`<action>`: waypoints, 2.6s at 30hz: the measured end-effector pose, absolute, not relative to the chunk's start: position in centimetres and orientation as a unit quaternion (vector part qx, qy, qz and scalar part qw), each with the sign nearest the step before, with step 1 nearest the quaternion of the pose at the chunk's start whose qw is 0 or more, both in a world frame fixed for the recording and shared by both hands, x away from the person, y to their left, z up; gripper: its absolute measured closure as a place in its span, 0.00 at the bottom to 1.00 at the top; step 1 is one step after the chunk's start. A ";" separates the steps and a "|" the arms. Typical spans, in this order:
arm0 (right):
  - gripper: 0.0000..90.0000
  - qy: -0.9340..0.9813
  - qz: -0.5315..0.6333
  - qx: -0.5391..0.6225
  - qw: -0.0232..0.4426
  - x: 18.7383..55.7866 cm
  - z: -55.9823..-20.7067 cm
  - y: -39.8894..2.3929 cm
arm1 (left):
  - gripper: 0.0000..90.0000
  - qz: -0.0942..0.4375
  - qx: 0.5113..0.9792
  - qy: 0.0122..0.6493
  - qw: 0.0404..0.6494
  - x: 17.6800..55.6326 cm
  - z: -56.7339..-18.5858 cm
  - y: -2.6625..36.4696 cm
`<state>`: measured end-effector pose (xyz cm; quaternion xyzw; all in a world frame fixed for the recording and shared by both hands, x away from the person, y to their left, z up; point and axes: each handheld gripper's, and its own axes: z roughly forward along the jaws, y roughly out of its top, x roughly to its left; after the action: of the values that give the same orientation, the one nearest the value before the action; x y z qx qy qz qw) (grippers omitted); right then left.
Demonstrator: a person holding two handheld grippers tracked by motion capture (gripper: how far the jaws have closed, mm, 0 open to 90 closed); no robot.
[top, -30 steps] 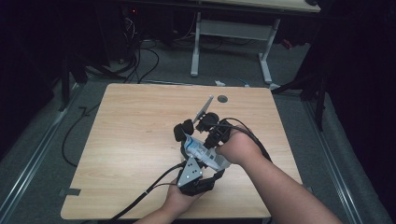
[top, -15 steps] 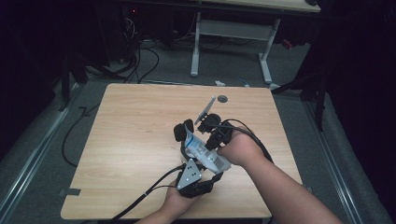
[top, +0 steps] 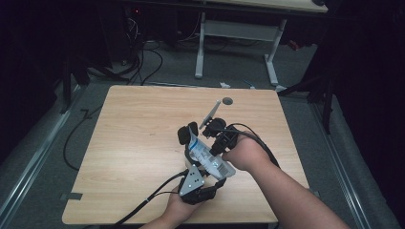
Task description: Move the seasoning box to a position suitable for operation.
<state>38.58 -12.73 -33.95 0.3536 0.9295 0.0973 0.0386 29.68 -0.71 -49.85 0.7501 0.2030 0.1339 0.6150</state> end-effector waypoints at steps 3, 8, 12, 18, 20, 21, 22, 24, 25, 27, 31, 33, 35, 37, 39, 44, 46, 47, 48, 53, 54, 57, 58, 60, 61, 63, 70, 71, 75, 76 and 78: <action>1.00 0.929 0.098 0.356 0.036 38.4 -34.1 -12.9 | 0.59 0.133 0.752 0.203 0.613 29.6 -50.1 -0.7; 1.00 0.928 0.097 0.359 0.035 38.3 -34.2 -13.0 | 0.59 0.131 0.753 0.208 0.610 29.7 -50.4 -0.5; 1.00 0.928 0.099 0.359 0.034 38.3 -34.3 -13.0 | 0.59 0.130 0.755 0.211 0.608 29.8 -50.6 -0.4; 1.00 0.927 0.096 0.360 0.033 38.2 -34.5 -13.1 | 0.58 0.128 0.758 0.212 0.603 29.8 -50.9 -0.4; 1.00 0.928 0.098 0.358 0.032 38.1 -34.5 -13.2 | 0.58 0.126 0.759 0.212 0.603 29.8 -51.0 -0.5; 1.00 0.927 0.096 0.361 0.033 38.0 -34.5 -13.3 | 0.58 0.126 0.759 0.212 0.603 29.8 -51.0 -0.5; 1.00 0.927 0.096 0.361 0.033 38.0 -34.5 -13.3 | 0.58 0.126 0.760 0.212 0.601 29.8 -51.0 -0.5; 1.00 0.928 0.098 0.359 0.034 38.0 -34.5 -13.4 | 0.58 0.126 0.760 0.212 0.601 29.8 -51.1 -0.5; 1.00 0.927 0.098 0.361 0.034 37.9 -34.5 -13.4 | 0.58 0.125 0.760 0.212 0.601 29.8 -51.1 -0.5; 1.00 0.927 0.098 0.359 0.036 37.9 -34.5 -13.6 | 0.58 0.126 0.762 0.212 0.599 29.8 -51.1 -0.5; 1.00 0.926 0.098 0.363 0.034 37.8 -34.6 -13.7 | 0.58 0.125 0.765 0.215 0.594 29.9 -51.3 -0.5; 1.00 0.926 0.098 0.363 0.034 37.8 -34.7 -13.7 | 0.58 0.121 0.766 0.220 0.592 30.0 -51.5 -0.5; 1.00 0.926 0.099 0.363 0.033 37.8 -34.8 -13.8 | 0.58 0.115 0.767 0.226 0.589 30.2 -51.6 -0.5; 1.00 0.925 0.101 0.364 0.031 37.8 -34.9 -13.8 | 0.58 0.114 0.769 0.229 0.586 30.2 -51.6 -0.5; 1.00 0.926 0.100 0.364 0.032 37.8 -34.9 -13.8 | 0.58 0.116 0.771 0.232 0.582 30.3 -51.7 -0.5; 1.00 0.926 0.099 0.363 0.032 37.8 -35.0 -13.8 | 0.58 0.114 0.774 0.242 0.574 30.6 -51.8 -0.4; 1.00 0.926 0.100 0.362 0.031 37.8 -35.0 -13.8 | 0.58 0.114 0.775 0.242 0.573 30.6 -51.8 -0.4; 1.00 0.925 0.099 0.365 0.030 37.8 -35.0 -13.7 | 0.58 0.114 0.775 0.241 0.572 30.6 -51.8 -0.4; 1.00 0.925 0.099 0.365 0.030 37.8 -35.0 -13.8 | 0.58 0.113 0.776 0.241 0.572 30.6 -51.8 -0.4; 1.00 0.925 0.100 0.364 0.032 37.9 -35.1 -13.8 | 0.56 0.106 0.777 0.239 0.573 30.6 -51.8 -0.3; 1.00 0.925 0.101 0.365 0.032 37.9 -35.1 -13.9 | 0.55 0.103 0.777 0.237 0.574 30.6 -51.8 -0.2; 1.00 0.924 0.102 0.367 0.032 37.9 -35.0 -14.0 | 0.52 0.095 0.776 0.234 0.578 30.6 -51.8 -0.1; 1.00 0.923 0.102 0.369 0.033 37.9 -35.0 -14.0 | 0.50 0.095 0.777 0.231 0.578 30.5 -51.8 -0.1; 1.00 0.923 0.103 0.369 0.032 37.9 -34.9 -14.0 | 0.47 0.092 0.775 0.230 0.582 30.4 -51.8 -0.1; 1.00 0.924 0.103 0.368 0.033 37.9 -34.9 -14.0 | 0.45 0.092 0.774 0.228 0.583 30.4 -51.8 0.0; 1.00 0.923 0.105 0.368 0.033 38.0 -34.9 -13.9 | 0.42 0.088 0.775 0.227 0.583 30.4 -51.8 0.0; 1.00 0.923 0.106 0.369 0.036 38.0 -34.9 -14.1 | 0.36 0.085 0.771 0.229 0.589 30.2 -51.8 1.0; 1.00 0.922 0.108 0.370 0.035 38.0 -34.9 -14.1 | 0.35 0.085 0.771 0.228 0.588 30.2 -51.8 1.1; 1.00 0.922 0.108 0.371 0.035 38.0 -34.8 -14.1 | 0.34 0.089 0.771 0.228 0.588 30.0 -51.8 1.9; 1.00 0.920 0.107 0.374 0.034 37.9 -34.8 -14.1 | 0.34 0.089 0.771 0.228 0.587 30.0 -51.8 2.1; 1.00 0.922 0.109 0.370 0.035 37.9 -34.8 -14.2 | 0.34 0.087 0.771 0.231 0.587 30.0 -51.8 2.6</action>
<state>37.94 -14.15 -34.77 0.3695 0.9222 0.1088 0.0353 30.00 2.64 -51.81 0.7708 0.2315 0.0874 0.5871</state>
